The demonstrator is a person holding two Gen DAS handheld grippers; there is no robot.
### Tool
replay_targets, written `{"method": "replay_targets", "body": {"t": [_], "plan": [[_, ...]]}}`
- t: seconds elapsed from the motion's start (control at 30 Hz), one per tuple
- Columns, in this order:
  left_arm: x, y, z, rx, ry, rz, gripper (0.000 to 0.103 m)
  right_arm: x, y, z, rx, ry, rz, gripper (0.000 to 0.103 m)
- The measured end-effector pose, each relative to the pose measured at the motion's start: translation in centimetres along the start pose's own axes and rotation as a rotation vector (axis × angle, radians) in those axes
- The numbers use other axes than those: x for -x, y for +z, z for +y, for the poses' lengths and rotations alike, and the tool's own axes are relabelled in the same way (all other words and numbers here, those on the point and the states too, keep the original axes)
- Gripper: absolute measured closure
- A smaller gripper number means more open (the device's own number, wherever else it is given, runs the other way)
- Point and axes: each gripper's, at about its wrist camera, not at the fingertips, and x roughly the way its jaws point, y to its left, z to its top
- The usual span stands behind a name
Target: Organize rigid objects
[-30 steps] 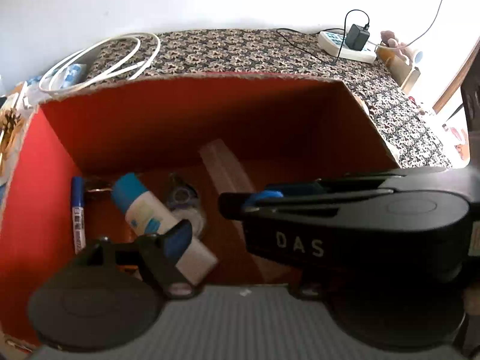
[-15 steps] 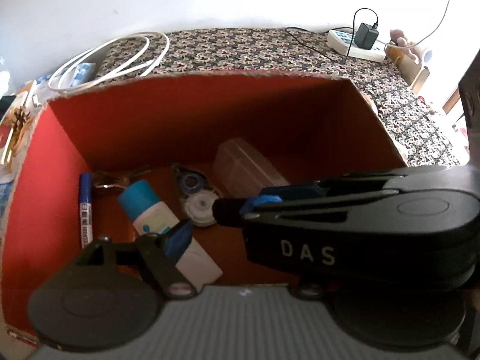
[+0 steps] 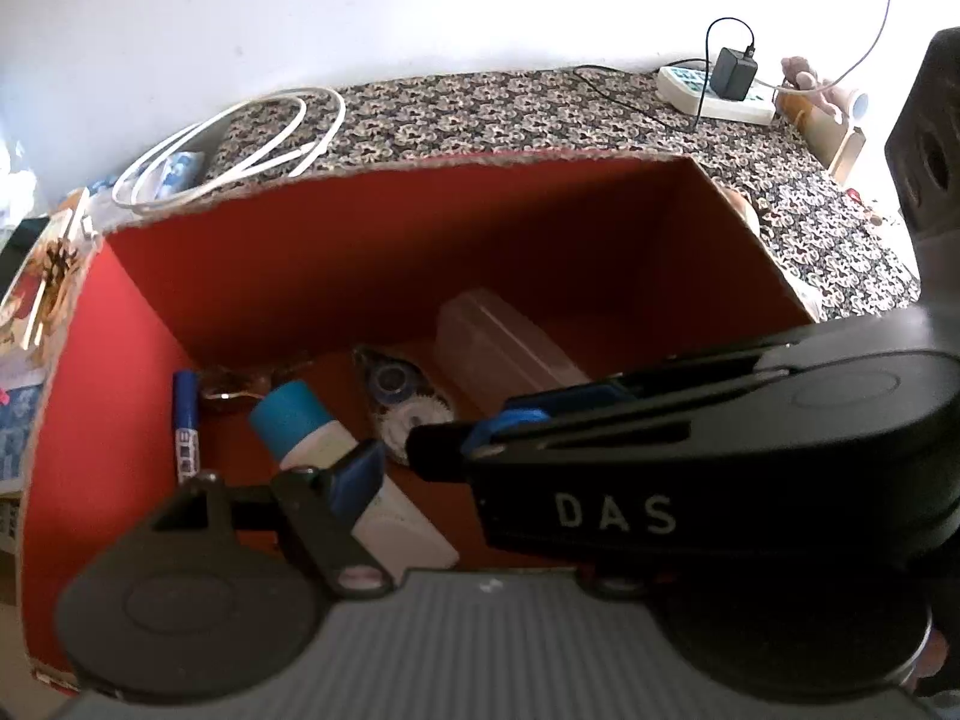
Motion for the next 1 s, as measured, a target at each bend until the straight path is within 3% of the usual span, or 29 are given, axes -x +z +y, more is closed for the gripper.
{"method": "replay_targets", "body": {"t": [0.4,1.0], "plan": [[0.21,-0.06,-0.07,0.017,0.013,-0.016,0.045,0.88,-0.49,0.24,0.006,-0.006,-0.110,0.082],[0.12,0.11,-0.22,0.078,0.111,0.002,0.042,0.75,-0.52,0.29,0.015,0.000,-0.114,0.080]]}}
